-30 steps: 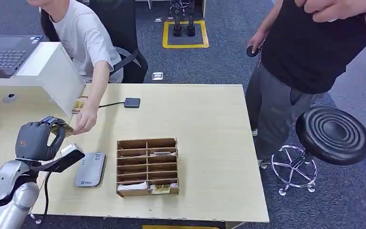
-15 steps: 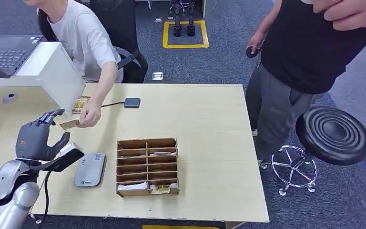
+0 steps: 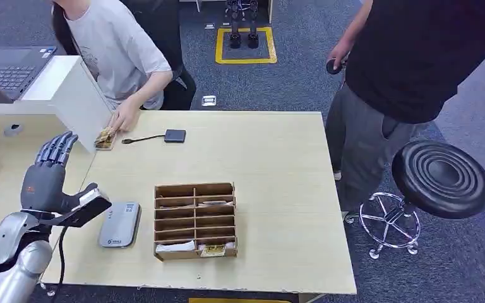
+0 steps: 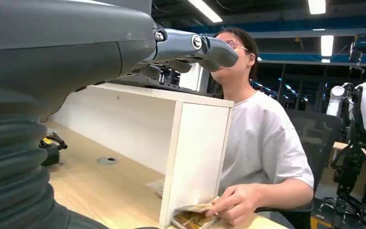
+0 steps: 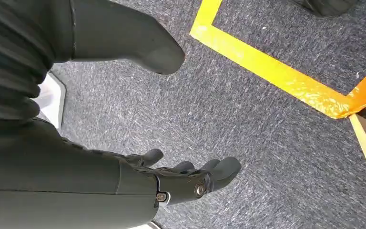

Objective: Pass the card to the sensor for recognition and then transmit it.

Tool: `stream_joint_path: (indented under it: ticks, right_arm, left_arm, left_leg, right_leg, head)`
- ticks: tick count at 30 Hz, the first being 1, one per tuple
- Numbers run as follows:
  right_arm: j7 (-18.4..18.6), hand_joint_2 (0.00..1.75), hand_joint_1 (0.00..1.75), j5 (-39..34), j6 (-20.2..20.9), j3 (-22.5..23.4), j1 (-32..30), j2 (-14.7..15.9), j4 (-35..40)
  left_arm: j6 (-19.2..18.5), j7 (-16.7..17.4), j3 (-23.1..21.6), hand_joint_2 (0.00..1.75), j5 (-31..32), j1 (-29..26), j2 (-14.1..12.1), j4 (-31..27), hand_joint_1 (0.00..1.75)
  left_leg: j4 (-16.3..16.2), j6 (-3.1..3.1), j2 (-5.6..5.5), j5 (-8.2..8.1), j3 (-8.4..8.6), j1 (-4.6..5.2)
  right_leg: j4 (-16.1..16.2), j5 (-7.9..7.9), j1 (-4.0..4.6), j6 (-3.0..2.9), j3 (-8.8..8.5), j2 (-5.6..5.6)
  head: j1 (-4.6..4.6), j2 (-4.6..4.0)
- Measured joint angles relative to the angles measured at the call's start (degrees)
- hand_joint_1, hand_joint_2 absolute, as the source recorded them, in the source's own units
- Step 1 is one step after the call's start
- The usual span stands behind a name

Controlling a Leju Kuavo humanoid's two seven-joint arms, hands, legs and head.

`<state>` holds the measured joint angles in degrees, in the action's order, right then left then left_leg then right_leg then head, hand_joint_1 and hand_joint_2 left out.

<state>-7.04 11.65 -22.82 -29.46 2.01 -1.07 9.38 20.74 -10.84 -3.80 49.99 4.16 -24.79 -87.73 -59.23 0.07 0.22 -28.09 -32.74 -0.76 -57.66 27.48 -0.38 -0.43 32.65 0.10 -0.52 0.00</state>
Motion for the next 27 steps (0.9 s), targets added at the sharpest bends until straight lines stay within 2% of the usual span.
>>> stream_joint_path:
  ticks: [16,18,20,27]
  right_arm:
    - [0.56,1.75,0.00,-0.08,-0.06,0.02,0.00,0.00,0.00]
    - [2.93,1.75,0.00,-0.96,-0.22,0.02,-0.03,0.00,-0.04]
    - [3.63,1.75,0.00,-1.36,-0.42,0.04,0.00,0.00,-0.13]
    - [4.02,1.75,0.00,-1.42,-0.68,0.04,-0.06,0.00,-0.26]
  left_arm:
    - [0.58,0.62,0.00,1.75,-0.69,0.16,0.11,0.24,0.00]
    - [4.51,4.60,0.51,1.75,-3.96,2.19,1.49,-0.55,0.00]
    - [7.36,6.63,2.18,1.75,-5.62,4.54,3.17,-1.64,0.00]
    - [7.56,7.04,3.50,1.75,-5.81,6.78,5.35,-2.69,0.00]
  left_leg:
    - [-0.01,0.00,0.00,0.01,0.04,0.00]
    - [-0.03,0.02,-0.11,0.05,-0.07,-0.02]
    - [-0.02,0.01,-0.17,0.05,-0.04,0.01]
    - [-0.02,0.01,-0.14,0.05,-0.01,0.02]
  right_leg:
    - [0.00,0.00,0.00,0.00,0.05,0.00]
    - [0.00,-0.01,0.01,0.00,0.04,-0.15]
    - [0.00,-0.01,-0.01,0.01,-0.03,-0.20]
    - [0.00,-0.02,-0.01,0.01,-0.02,-0.17]
  head:
    - [0.00,0.00]
    - [-0.04,0.00]
    - [-0.02,0.00]
    - [-0.02,0.02]
